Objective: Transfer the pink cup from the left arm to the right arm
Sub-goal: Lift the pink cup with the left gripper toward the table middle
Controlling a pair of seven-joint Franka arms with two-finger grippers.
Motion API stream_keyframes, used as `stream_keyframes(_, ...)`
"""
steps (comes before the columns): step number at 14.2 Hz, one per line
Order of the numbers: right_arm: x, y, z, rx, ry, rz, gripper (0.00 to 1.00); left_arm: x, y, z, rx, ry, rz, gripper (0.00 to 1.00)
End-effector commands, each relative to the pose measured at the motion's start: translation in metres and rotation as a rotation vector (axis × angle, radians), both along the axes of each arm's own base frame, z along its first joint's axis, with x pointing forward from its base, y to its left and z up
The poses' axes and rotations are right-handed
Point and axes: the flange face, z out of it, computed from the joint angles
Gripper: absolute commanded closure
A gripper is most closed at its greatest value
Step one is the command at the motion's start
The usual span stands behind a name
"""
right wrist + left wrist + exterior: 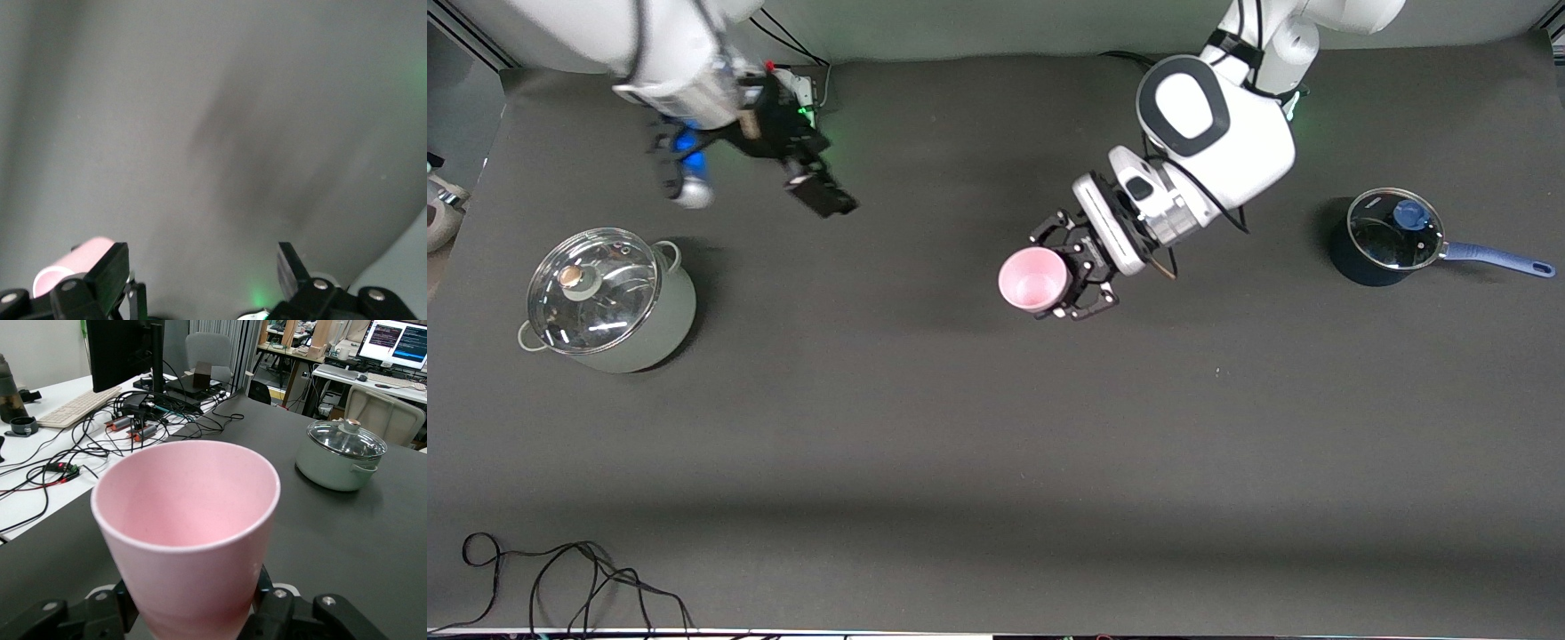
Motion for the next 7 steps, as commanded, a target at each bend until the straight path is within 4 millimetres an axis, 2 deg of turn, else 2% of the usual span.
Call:
stream_keyframes(1,-0.004,0.058,-0.011,-0.023,-0.006,0.038,0.01,-0.013,-0.008,0.011,-0.011,0.002,0.031,0.68)
stream_keyframes(3,-0.012,0.087,-0.020,-0.052,-0.023,0.072,0.01,-0.013,-0.010,0.014,-0.012,-0.003,0.039,0.68)
stream_keyframes(6,-0.013,0.112,-0.022,-0.017,-0.063,0.014,0.01,-0.013,-0.010,0.016,-0.020,0.005,0.047,0.68)
stream_keyframes(7,-0.012,0.121,-0.029,-0.012,-0.073,0.013,0.01,-0.013,-0.010,0.016,-0.020,0.005,0.047,0.68)
